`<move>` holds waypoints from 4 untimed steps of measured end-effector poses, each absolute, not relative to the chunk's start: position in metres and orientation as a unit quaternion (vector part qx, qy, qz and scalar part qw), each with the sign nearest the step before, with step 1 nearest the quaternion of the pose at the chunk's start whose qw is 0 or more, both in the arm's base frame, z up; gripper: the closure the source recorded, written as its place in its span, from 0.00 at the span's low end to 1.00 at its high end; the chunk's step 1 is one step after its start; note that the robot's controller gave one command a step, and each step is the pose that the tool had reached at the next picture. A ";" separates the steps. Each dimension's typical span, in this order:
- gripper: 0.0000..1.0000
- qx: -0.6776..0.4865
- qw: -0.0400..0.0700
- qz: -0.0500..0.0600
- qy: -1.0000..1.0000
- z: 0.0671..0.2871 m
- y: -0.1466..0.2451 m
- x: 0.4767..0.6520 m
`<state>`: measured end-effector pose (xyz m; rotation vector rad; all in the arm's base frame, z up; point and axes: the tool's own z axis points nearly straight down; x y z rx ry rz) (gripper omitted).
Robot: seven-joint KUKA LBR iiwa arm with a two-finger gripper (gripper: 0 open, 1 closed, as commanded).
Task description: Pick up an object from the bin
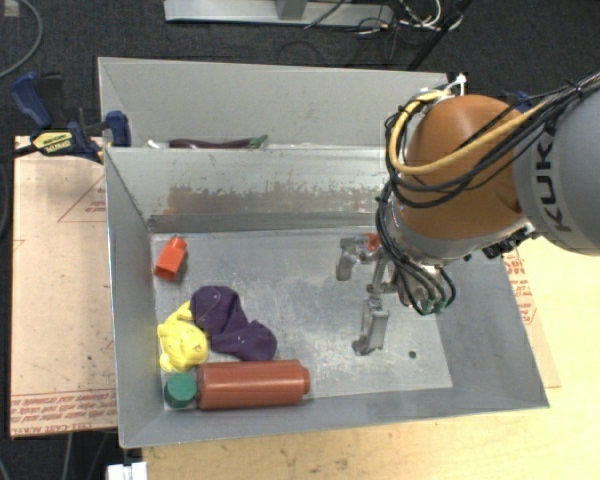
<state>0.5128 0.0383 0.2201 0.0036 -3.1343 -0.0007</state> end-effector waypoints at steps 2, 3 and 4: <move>0.00 -0.017 -0.003 0.000 -1.000 0.189 0.071 0.506; 0.00 0.015 -0.002 -0.002 -1.000 0.131 0.100 0.520; 0.00 0.050 0.000 0.001 -0.999 0.109 0.122 0.548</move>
Offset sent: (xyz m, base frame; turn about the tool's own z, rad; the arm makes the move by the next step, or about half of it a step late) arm -0.0172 0.0658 -0.0647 0.0516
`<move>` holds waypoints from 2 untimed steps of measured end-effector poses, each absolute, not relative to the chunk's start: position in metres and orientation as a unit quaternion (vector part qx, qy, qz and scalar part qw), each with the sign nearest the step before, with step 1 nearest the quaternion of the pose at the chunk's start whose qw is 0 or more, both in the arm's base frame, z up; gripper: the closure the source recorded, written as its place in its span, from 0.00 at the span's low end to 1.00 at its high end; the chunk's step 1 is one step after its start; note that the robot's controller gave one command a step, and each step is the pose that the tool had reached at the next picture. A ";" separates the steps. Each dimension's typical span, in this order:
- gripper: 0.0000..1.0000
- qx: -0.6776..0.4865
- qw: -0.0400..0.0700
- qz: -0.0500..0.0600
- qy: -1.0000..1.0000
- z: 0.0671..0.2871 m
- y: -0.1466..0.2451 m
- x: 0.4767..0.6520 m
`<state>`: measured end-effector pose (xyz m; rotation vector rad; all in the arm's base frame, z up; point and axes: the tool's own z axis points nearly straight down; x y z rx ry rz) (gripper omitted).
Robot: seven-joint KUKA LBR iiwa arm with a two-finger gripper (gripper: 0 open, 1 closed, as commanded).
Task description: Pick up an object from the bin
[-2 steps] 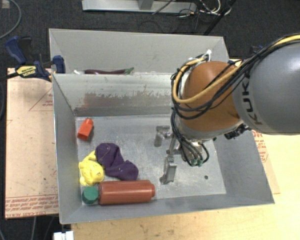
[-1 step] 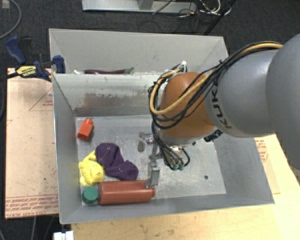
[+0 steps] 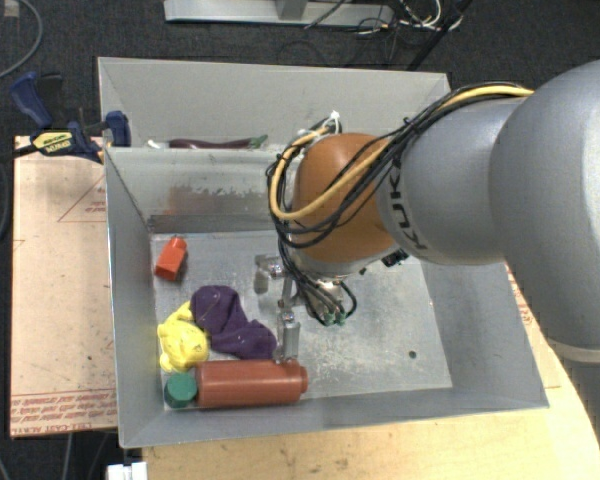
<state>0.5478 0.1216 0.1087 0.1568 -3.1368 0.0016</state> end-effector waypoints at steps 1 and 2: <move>1.00 0.106 -0.017 -0.005 -0.994 0.083 0.124 0.503; 1.00 0.106 -0.017 -0.005 -0.994 0.083 0.124 0.503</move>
Offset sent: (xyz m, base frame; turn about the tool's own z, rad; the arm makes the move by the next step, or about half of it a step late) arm 0.0000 0.0000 0.0000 0.0000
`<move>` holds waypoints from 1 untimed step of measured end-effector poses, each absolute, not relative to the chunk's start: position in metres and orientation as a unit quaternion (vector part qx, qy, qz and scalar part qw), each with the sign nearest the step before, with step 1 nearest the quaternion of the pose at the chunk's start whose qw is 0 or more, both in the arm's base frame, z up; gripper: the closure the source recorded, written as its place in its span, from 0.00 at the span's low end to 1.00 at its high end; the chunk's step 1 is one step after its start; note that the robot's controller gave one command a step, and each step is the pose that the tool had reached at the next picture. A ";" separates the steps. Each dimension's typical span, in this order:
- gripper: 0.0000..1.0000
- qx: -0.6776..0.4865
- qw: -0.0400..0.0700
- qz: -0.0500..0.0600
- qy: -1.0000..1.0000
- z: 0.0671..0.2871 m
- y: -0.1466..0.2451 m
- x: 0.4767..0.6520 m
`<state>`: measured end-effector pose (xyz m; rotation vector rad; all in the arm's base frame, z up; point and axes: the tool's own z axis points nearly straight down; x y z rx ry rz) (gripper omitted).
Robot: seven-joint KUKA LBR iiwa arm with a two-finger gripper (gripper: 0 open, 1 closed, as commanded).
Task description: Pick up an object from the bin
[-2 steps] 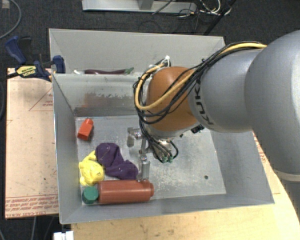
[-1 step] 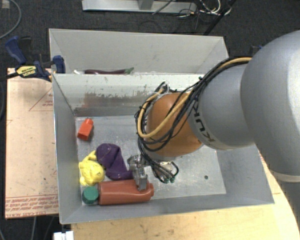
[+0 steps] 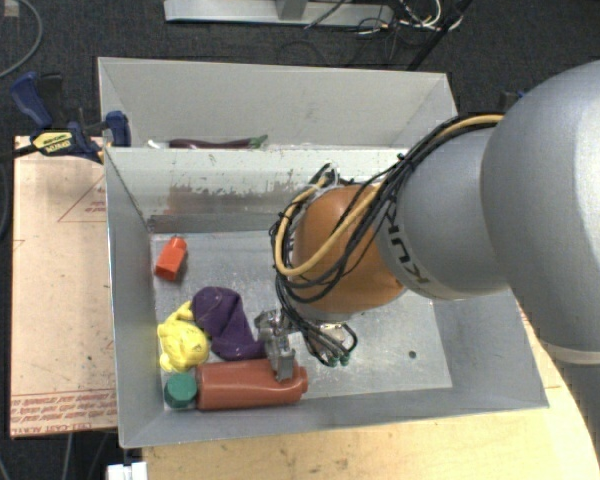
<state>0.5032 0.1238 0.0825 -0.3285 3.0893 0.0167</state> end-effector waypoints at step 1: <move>1.00 -0.101 0.009 0.004 0.995 0.113 0.121 0.506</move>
Offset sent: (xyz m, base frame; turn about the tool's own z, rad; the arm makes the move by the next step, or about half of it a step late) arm 0.0426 -0.0193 0.1177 0.0139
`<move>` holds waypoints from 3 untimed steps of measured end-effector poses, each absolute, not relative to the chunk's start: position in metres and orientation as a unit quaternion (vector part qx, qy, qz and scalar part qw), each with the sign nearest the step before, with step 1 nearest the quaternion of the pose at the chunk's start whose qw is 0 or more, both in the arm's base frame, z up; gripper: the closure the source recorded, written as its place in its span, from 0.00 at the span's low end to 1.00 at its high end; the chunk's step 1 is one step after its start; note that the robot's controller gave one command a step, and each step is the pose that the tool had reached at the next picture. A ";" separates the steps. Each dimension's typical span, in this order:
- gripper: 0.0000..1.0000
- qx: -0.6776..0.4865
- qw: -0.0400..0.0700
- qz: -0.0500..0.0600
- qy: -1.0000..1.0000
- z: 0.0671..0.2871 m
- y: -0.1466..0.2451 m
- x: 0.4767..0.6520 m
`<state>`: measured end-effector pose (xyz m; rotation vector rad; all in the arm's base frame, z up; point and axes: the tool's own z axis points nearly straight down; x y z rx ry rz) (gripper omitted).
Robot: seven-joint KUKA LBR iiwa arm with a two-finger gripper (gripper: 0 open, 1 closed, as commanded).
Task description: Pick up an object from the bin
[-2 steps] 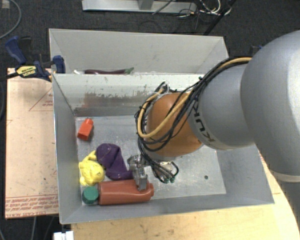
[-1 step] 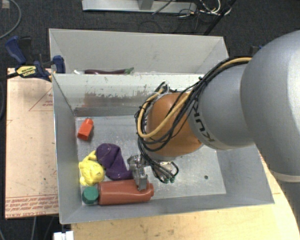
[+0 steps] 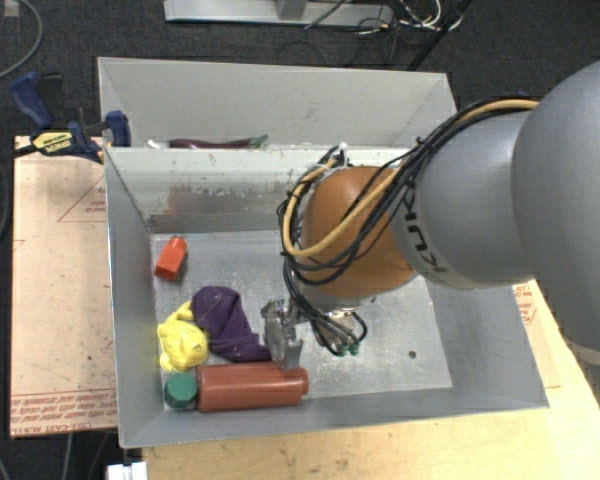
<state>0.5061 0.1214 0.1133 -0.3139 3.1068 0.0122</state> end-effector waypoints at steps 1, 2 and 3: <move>1.00 -0.099 0.013 0.005 0.995 0.172 0.111 0.531; 0.00 -0.181 0.013 0.004 0.983 0.186 0.140 0.562; 0.00 -0.180 0.011 0.004 0.984 0.186 0.139 0.561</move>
Offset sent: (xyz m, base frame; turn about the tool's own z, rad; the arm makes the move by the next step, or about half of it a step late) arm 0.0541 0.0164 0.0732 -0.1624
